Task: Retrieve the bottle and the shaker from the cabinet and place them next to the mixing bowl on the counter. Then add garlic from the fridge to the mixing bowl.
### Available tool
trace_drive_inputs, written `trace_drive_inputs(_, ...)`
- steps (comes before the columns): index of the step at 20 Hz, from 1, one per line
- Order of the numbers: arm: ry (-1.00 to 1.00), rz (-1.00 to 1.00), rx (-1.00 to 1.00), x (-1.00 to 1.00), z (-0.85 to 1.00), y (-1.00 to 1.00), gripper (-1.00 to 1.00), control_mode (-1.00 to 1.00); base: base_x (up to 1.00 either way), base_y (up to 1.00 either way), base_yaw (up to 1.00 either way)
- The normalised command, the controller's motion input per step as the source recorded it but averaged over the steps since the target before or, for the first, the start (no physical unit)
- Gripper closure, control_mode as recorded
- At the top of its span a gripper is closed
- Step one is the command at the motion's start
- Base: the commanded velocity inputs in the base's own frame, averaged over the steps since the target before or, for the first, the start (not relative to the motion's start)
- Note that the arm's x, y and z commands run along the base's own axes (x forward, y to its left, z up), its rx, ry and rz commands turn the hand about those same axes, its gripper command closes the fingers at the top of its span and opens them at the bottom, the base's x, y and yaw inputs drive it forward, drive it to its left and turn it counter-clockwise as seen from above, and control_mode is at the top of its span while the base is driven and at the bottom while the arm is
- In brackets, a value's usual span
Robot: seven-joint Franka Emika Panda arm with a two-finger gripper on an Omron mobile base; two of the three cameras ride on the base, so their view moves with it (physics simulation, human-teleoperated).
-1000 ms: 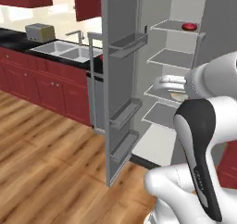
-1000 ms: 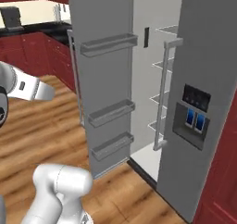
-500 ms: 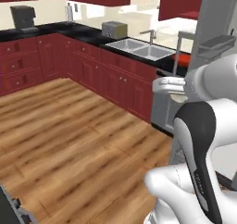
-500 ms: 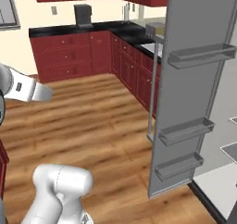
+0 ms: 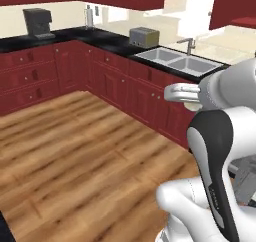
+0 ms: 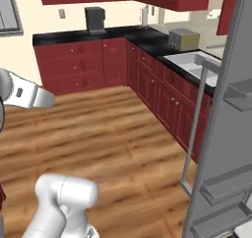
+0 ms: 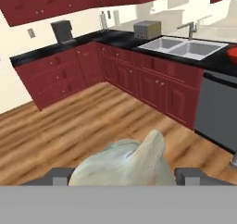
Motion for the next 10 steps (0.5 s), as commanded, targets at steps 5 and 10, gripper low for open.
trace_drive_inputs(5, 0.00, 0.00, 0.00, 0.00, 0.00, 0.00, 1.00, 1.00, 1.00, 0.57, -0.26)
trace_drive_inputs(10, 0.00, 0.00, 0.00, 0.00, 0.00, 0.00, 1.00, 1.00, 1.00, 0.61, -0.66)
